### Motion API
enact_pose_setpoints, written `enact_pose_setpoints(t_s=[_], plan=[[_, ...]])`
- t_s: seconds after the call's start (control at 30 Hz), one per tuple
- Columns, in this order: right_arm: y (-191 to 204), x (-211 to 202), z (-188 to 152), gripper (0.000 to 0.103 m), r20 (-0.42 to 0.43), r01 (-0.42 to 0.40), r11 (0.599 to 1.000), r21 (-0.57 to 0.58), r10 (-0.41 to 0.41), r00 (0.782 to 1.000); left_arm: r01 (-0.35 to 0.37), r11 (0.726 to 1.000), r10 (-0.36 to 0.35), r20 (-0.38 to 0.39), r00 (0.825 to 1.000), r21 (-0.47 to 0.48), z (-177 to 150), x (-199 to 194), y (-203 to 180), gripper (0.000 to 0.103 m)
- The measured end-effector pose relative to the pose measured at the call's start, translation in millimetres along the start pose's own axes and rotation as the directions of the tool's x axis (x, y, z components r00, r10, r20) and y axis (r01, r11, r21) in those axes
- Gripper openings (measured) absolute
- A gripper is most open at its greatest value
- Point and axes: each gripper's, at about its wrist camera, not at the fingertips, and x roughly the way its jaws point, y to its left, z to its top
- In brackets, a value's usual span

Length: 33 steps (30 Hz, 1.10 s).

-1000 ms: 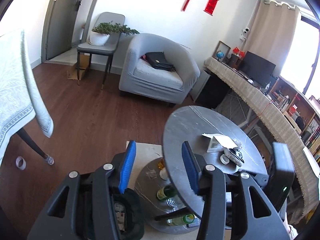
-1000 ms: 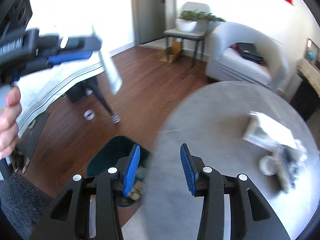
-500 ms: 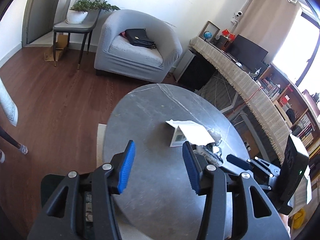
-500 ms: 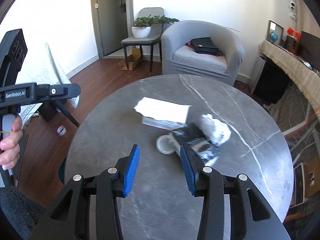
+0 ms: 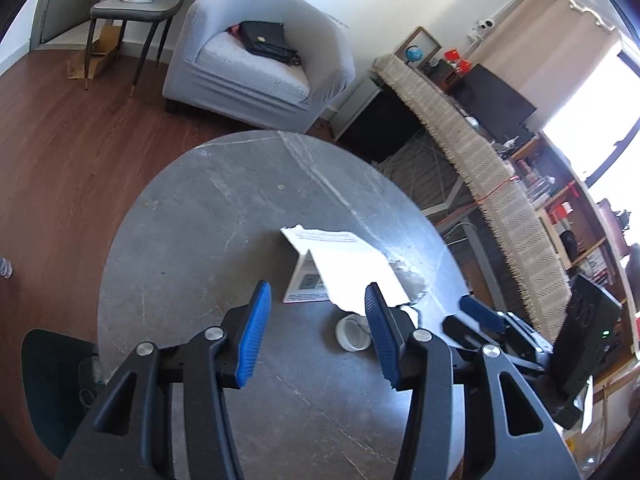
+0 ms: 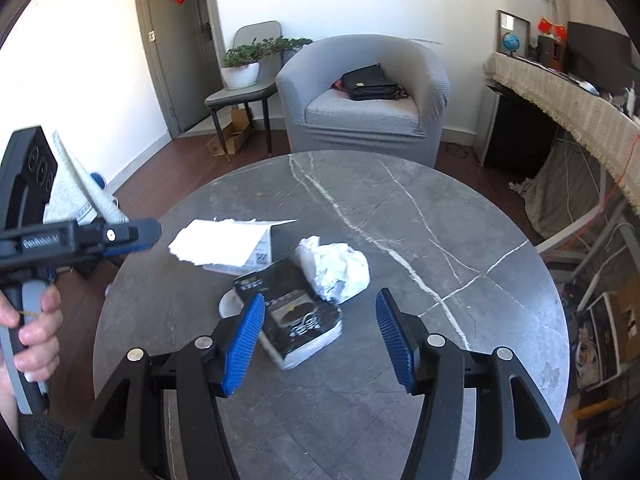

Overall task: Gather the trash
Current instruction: 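Close the left tool on the white paper box while the right tool reaches the black bag, then close the right tool on the crumpled white paper and black bag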

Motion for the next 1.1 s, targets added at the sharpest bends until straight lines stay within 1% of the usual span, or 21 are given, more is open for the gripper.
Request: enact_pose_setpoints(t_s=[0.1,0.13,0.2,0.3,0.37,0.4,0.43,0.47,0.53,0.67,0.8,0.83,0.87,0.93,1.0,1.1], plan=[[-8,1,-1,0.059,0.007,-0.007,1.0,0.024,0.007,1.0,-0.001,0.999,-0.001,-0.044,0.999,-0.05,-1,11,7,0.049],[-9,2,-1,0.059,0.008,-0.009,0.999,0.033,0.009,1.0,0.01,0.998,-0.013,-0.049,0.999,-0.064,-1,13,8,0.049],[-12,3,-1,0.059,0.011,-0.015,0.999,0.047,0.014,1.0,0.049,0.995,-0.053,-0.05,0.997,-0.087,-1,15,10,0.049],[-14,3,-3,0.059,0.011,-0.017,0.998,0.063,0.017,1.0,0.087,0.989,-0.093,-0.041,0.995,-0.121,3,16,11,0.049],[-16,3,-2,0.059,0.015,-0.023,0.997,0.073,0.022,1.0,0.139,0.98,-0.145,-0.034,0.989,-0.144,5,18,10,0.049],[-18,3,-1,0.059,0.018,-0.024,0.997,0.078,0.023,1.0,0.152,0.977,-0.159,-0.033,0.987,-0.152,6,19,11,0.048],[-19,3,-1,0.059,0.021,-0.026,0.996,0.084,0.025,0.999,0.156,0.975,-0.164,-0.035,0.986,-0.159,6,21,10,0.045],[-20,4,-1,0.059,0.022,-0.027,0.996,0.086,0.026,0.999,0.158,0.974,-0.167,-0.039,0.985,-0.165,6,23,10,0.039],[-20,6,0,0.059,0.018,-0.025,0.996,0.087,0.024,1.0,0.164,0.971,-0.175,-0.047,0.984,-0.172,4,26,10,0.033],[-21,12,-1,0.059,0.001,-0.021,0.996,0.084,0.021,1.0,0.181,0.968,-0.192,-0.048,0.98,-0.175,2,29,8,0.019],[-18,15,0,0.059,-0.004,-0.025,0.996,0.09,0.026,1.0,0.193,0.965,-0.202,-0.034,0.979,-0.176,1,25,10,0.014],[-17,16,1,0.06,-0.005,-0.025,0.996,0.09,0.025,1.0,0.196,0.965,-0.204,-0.032,0.978,-0.173,0,23,11,0.013],[-16,17,1,0.064,-0.004,-0.022,0.996,0.09,0.023,1.0,0.197,0.966,-0.204,-0.028,0.979,-0.165,0,20,10,0.012],[-15,21,3,0.069,-0.007,-0.026,0.995,0.098,0.027,1.0,0.197,0.969,-0.202,-0.023,0.979,-0.15,2,14,7,0.009],[-14,25,5,0.07,-0.012,-0.028,0.994,0.109,0.029,0.999,0.201,0.97,-0.205,-0.011,0.979,-0.133,3,6,5,0.006],[-10,31,6,0.071,-0.022,-0.022,0.993,0.12,0.025,0.999,0.181,0.979,-0.182,-0.005,0.983,-0.093,4,-2,0,0.001]])
